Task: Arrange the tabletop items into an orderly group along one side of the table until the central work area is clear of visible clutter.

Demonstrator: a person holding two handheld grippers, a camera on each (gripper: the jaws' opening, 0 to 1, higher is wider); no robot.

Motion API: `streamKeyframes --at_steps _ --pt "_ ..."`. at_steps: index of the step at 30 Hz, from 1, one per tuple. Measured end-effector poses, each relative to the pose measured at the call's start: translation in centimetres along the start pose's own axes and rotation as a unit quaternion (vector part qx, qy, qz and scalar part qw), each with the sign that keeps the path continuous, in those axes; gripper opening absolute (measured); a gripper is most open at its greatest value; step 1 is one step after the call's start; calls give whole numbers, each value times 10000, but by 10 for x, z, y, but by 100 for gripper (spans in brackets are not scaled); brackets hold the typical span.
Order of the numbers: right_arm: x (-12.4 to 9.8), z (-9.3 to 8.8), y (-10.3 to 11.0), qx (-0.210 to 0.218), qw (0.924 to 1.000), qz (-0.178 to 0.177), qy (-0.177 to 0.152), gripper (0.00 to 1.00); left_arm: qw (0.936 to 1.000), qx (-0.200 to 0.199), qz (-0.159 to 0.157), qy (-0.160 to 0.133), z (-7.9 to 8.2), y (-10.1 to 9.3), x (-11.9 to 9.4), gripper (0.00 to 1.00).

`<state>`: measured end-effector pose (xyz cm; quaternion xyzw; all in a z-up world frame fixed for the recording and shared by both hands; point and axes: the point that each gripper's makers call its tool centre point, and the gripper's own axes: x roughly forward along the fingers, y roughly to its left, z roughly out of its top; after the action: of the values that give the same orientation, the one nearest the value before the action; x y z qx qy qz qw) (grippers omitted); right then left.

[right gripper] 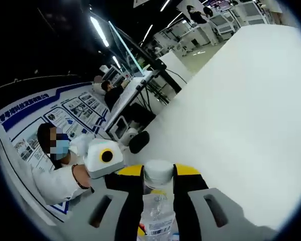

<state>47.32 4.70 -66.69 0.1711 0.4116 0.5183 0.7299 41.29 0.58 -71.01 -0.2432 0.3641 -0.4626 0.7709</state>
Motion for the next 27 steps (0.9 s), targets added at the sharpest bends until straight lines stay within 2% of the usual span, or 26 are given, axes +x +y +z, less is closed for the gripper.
streamKeyframes --at_steps 6,10,12,20,27 --pt "-6 4 8 46 9999 26 -142 19 9997 201 -6 106 4 -6 0 40" --pt "-8 7 12 -347 9993 -74 -76 18 9997 219 -8 146 5 -5 1 40" --pt "-8 6 12 -249 9996 -64 -83 18 9997 200 -11 140 5 -5 1 39" --pt "-12 10 14 -297 9995 -48 -124 18 9997 211 -2 146 7 -6 0 39" --pt "-19 24 24 -397 9988 -29 -285 18 9995 318 -7 89 23 -12 -1 38"
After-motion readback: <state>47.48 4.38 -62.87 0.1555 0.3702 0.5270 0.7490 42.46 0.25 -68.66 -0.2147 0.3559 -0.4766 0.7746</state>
